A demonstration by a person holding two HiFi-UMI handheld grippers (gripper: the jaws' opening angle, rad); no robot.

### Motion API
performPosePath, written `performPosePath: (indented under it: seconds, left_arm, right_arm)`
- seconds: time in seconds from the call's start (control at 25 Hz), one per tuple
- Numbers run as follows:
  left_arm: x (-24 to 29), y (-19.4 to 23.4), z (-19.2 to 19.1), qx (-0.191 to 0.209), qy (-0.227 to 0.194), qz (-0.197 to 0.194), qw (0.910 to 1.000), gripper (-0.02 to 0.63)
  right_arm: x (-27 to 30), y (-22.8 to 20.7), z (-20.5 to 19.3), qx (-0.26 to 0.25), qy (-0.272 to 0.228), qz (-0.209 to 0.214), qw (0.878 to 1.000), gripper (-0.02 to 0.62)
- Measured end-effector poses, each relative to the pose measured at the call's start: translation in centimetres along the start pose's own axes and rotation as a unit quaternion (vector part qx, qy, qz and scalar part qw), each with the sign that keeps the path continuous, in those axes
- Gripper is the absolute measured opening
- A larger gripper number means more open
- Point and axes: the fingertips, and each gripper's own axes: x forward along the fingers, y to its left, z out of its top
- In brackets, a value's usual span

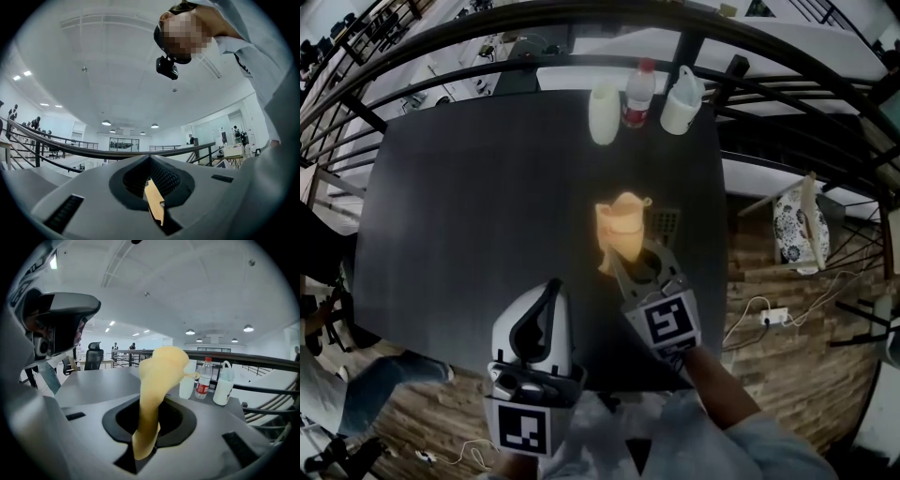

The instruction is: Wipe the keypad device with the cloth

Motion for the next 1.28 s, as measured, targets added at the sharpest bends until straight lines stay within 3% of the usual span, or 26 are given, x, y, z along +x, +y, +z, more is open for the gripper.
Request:
performPosePath:
  seconds: [0.12, 0.52, 1.28]
  left_arm:
    - [-0.1, 0.7, -0.2, -0.002, 0.003, 0.001, 1.0, 0.012]
    - [0.3, 1.5, -0.7, -0.007, 0.009, -0.006, 0.9999, 0.012]
    - [1.8, -0.9, -1.1, -0.013, 0.014, -0.036, 0.9992, 0.012]
  right_arm:
    - [1.5, 0.2, -0.3, 0.01, -0.01, 0.004, 1.0, 0.071]
    - [3.7, -1.5, -3.2, 0.033, 0.046, -0.017, 0.998, 0.071]
    - [0.2, -7.6, -5.6, 0.067, 0.065, -0.092, 0.991, 0.071]
